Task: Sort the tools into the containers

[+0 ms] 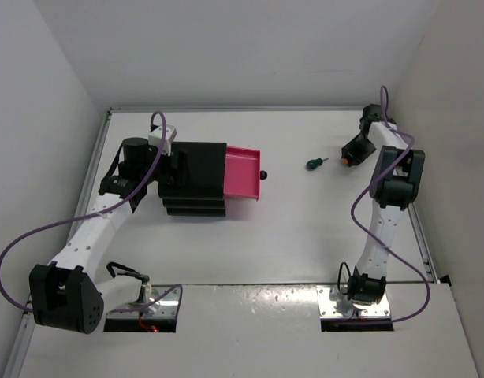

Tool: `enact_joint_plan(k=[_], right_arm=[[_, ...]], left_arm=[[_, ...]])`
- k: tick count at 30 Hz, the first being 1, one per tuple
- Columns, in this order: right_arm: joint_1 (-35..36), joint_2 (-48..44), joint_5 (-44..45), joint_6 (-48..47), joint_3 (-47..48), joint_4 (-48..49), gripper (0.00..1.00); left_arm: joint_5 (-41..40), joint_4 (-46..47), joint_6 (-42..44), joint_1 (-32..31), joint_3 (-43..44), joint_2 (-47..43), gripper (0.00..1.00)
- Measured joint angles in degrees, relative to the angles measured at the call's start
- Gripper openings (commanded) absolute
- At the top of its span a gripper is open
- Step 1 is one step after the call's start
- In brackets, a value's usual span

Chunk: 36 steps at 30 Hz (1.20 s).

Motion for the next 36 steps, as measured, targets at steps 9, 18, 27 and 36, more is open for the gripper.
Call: enact_joint_plan(k=[9,18,27,36], right_arm=[[0.7,-9.2,-14.2,-12.8,-11.4,3.9,0.00],[11.5,-32.7,-38.6,-33.7,-17.2,5.5,0.00],[29.2,-34.9,-43.1,-44.9,-11.6,2.3,0.00],[38.5,-25.2,-36.7,-53.4,-4.7,-5.8,0.00]], left_arm=[[0.0,0.5,-0.1,0.0,-0.5,-0.4,0.99],[0.2,0.4,-0.1,0.0,-0.5,-0.6,0.99],[0.2,0.3,0.0,0.0,-0.5,-0.5,0.99],[0.2,0.3,0.0,0.0,-0.5,-0.5,0.99]])
